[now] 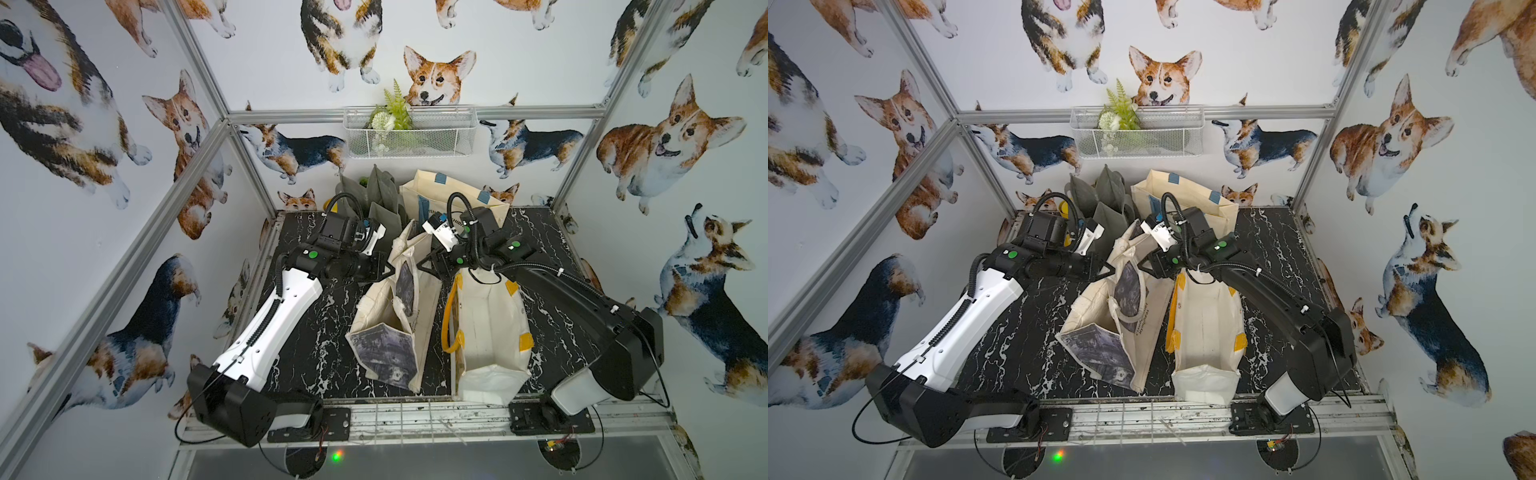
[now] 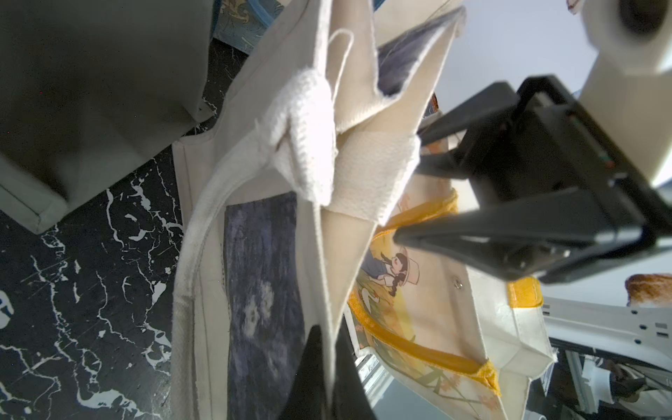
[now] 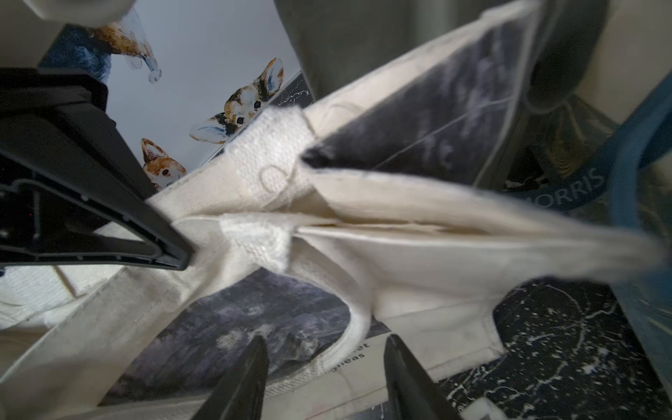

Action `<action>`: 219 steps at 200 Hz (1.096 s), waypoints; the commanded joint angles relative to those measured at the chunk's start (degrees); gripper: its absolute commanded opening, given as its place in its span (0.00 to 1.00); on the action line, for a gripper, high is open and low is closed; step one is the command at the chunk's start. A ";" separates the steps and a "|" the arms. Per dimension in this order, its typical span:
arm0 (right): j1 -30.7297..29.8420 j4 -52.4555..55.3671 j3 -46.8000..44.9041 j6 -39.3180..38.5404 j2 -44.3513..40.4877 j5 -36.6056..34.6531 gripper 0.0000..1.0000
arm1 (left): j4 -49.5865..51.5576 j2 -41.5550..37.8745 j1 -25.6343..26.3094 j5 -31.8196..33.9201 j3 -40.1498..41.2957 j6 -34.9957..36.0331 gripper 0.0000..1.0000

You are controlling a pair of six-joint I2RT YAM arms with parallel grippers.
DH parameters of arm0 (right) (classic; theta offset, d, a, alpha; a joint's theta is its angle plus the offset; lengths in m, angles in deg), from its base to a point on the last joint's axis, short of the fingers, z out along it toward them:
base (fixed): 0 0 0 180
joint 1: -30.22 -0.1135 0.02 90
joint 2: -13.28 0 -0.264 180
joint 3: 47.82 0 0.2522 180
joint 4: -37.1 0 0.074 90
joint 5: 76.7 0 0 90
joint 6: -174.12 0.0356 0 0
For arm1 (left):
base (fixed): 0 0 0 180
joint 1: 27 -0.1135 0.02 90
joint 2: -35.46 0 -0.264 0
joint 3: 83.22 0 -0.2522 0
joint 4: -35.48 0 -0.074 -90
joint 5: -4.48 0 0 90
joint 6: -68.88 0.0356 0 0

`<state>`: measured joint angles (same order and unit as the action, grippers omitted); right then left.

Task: Put away the canvas bag
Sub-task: Press the canvas bag at the center of the board.

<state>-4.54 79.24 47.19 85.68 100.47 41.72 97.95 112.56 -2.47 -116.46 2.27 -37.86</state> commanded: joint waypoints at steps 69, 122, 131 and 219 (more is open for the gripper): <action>11.41 -10.51 -6.07 -23.97 -6.22 22.25 0.89 | 10.86 -4.83 2.78 1.04 -8.49 24.08 0.00; 11.67 -9.69 0.68 -28.22 -0.52 29.75 1.00 | 11.62 -9.44 3.33 3.27 -7.91 34.11 0.00; 11.69 -10.54 1.07 -28.05 0.23 30.79 1.00 | 11.80 -9.97 3.33 3.07 -7.85 35.12 0.00; 6.38 -16.09 8.81 -24.25 9.64 35.80 1.00 | 13.33 -16.91 3.33 3.56 -5.00 47.05 0.00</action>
<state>2.50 68.84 54.58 60.17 108.60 73.96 112.07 97.10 0.81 -112.17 -2.86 2.78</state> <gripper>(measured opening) 0.996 0.068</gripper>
